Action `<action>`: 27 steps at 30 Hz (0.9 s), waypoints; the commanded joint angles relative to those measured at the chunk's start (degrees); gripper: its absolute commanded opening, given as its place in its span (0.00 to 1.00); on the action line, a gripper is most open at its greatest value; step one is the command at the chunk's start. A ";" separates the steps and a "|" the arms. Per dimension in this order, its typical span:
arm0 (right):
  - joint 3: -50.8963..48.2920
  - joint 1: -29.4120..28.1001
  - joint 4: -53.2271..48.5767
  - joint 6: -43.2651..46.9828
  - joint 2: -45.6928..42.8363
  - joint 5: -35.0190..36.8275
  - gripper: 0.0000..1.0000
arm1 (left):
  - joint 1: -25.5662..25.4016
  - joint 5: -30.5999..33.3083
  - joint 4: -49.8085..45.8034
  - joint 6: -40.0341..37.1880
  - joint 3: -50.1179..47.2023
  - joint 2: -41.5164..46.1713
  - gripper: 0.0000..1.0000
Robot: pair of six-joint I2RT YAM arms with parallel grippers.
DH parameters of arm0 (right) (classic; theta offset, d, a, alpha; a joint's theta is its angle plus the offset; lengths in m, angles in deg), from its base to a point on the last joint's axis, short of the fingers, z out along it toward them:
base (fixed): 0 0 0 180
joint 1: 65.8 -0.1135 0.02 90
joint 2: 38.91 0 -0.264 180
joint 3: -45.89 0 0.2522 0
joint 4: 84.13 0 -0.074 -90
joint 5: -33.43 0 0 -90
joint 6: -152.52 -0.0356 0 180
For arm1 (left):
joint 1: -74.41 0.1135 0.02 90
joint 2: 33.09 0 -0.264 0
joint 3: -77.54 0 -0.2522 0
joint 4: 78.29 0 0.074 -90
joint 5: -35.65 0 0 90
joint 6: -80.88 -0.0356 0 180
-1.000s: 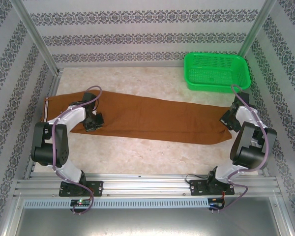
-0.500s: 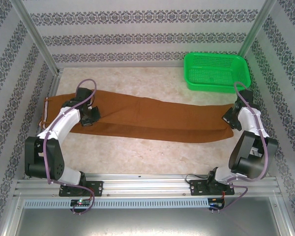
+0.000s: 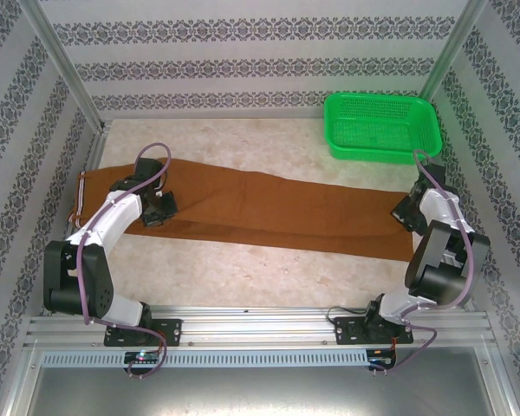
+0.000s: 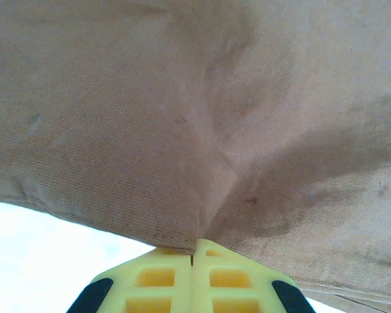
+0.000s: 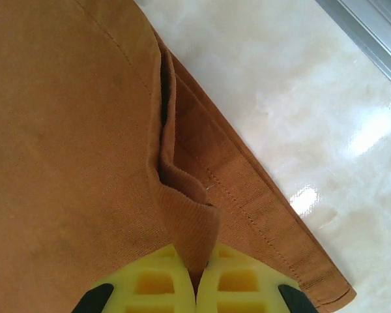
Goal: Roll up the long pants
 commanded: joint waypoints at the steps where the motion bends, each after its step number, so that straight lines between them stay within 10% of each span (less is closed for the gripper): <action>1: -1.06 0.14 -0.70 -0.31 -1.89 2.16 0.00 | -0.49 1.38 0.01 0.14 -0.79 0.92 0.00; 23: -9.57 1.34 -5.05 -0.95 -22.15 7.11 0.00 | 2.06 4.59 -2.68 -0.36 -2.96 6.66 0.00; 27: -8.36 1.76 -6.62 -0.51 -18.83 5.46 0.46 | 2.15 4.02 -3.22 -0.89 -2.82 5.81 0.35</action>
